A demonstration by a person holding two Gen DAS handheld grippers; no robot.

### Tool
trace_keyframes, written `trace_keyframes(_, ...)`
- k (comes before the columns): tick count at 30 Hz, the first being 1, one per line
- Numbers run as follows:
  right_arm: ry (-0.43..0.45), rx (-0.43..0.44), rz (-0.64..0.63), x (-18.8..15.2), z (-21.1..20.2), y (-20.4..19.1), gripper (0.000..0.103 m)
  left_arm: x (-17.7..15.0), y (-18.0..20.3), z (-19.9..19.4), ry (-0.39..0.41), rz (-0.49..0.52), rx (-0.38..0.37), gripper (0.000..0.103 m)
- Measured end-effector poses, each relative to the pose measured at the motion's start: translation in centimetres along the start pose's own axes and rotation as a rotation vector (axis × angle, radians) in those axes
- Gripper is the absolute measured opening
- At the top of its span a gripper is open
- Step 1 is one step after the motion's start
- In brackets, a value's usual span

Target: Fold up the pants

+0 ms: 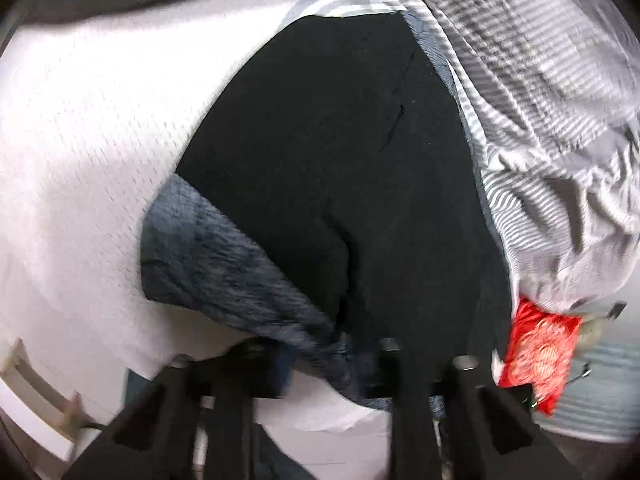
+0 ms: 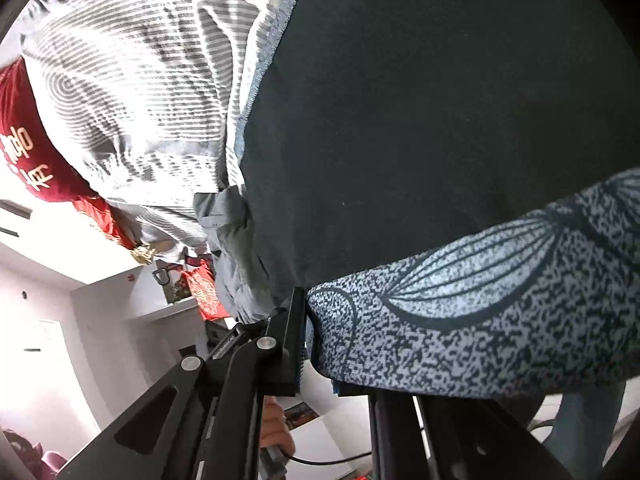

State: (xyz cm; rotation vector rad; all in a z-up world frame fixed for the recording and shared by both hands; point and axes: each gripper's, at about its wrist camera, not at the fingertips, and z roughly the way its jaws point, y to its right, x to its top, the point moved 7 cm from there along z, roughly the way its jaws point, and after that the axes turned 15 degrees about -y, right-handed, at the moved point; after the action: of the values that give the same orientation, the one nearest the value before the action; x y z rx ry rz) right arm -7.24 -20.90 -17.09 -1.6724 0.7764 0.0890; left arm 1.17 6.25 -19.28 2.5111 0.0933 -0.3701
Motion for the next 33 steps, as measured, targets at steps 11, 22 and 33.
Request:
trace_keyframes(11, 0.006, -0.103, -0.071, 1.2, -2.2, -5.1, 0.01, 0.0, 7.3, -5.1, 0.033, 0.286, 0.148, 0.02)
trace_keyframes(22, -0.095, -0.139, -0.023, 8.5, -3.3, -9.1, 0.01, 7.6, 17.3, -6.2, 0.036, 0.413, 0.267, 0.02)
trace_keyframes(33, -0.224, -0.116, 0.083, 22.0, -1.4, -7.5, 0.013, 17.6, 20.6, 0.4, 0.085, 0.424, 0.392, 0.021)
